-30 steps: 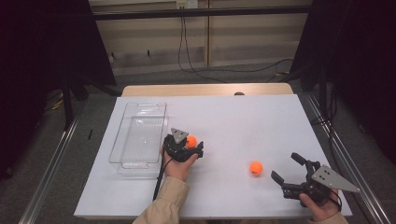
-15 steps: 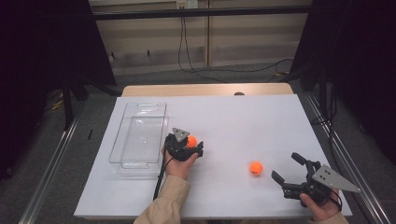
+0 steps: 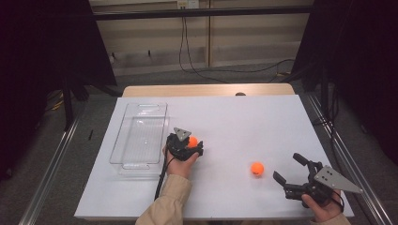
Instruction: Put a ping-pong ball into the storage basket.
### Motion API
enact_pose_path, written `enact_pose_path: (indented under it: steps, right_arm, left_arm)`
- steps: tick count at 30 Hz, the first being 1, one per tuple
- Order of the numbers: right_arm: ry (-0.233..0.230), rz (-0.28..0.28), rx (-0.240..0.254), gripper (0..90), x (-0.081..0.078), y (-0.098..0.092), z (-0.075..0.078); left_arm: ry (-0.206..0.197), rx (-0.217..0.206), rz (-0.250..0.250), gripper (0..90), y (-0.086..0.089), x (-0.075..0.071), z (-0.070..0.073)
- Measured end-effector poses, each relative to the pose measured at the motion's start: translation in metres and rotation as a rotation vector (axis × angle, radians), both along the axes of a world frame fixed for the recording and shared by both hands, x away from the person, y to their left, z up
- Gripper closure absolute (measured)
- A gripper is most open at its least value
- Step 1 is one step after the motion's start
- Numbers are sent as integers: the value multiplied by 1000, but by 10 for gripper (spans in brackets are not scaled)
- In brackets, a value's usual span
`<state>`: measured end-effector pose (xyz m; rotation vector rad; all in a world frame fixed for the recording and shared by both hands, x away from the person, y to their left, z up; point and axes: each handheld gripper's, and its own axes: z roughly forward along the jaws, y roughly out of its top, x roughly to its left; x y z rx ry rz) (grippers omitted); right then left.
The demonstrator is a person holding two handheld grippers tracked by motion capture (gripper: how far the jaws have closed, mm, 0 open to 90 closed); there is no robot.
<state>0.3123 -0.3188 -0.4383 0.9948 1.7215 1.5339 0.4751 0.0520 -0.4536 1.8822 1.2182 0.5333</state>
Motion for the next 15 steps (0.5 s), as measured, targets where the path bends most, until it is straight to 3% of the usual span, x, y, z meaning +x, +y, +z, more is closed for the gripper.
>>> enact_pose_path:
  steps: [15]
  right_arm:
    - [-2, -2, -2, 41, 0, -1, 1]
  left_arm:
    - [35, 5, 17, 364, 1, 3, -4]
